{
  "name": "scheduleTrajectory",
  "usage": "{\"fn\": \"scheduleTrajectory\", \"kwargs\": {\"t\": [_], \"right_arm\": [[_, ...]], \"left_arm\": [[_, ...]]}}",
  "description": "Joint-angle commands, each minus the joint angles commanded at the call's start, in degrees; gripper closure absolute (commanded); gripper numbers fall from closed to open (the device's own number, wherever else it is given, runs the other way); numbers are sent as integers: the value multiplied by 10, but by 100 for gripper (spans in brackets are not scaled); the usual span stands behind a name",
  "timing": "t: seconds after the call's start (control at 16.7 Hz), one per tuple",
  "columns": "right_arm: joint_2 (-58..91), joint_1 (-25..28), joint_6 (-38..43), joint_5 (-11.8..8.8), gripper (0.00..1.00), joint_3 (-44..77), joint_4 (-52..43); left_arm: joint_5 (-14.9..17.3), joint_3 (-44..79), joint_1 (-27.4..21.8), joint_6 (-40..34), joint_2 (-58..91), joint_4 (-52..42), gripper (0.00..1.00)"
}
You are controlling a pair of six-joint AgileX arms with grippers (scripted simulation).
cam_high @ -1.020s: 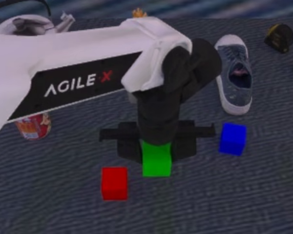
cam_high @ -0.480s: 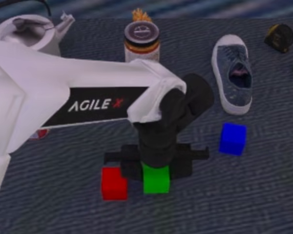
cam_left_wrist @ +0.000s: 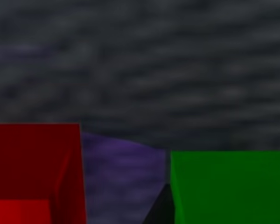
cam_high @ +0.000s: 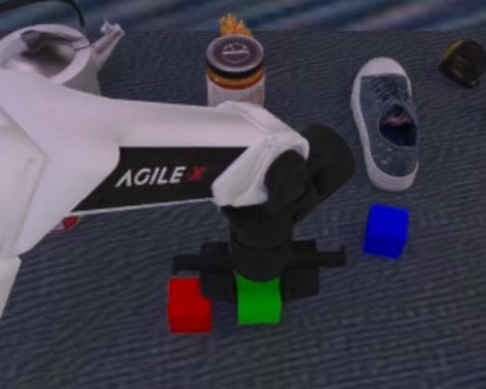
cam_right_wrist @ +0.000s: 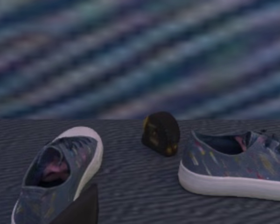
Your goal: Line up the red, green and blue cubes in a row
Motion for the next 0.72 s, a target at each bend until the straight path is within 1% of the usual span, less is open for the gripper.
{"fn": "scheduleTrajectory", "kwargs": {"t": [0.54,0.6,0.72], "right_arm": [[0,0,0,0,0,0,0],[0,0,0,0,0,0,0],[0,0,0,0,0,0,0]], "left_arm": [[0,0,0,0,0,0,2],[0,0,0,0,0,0,0],[0,0,0,0,0,0,0]]}}
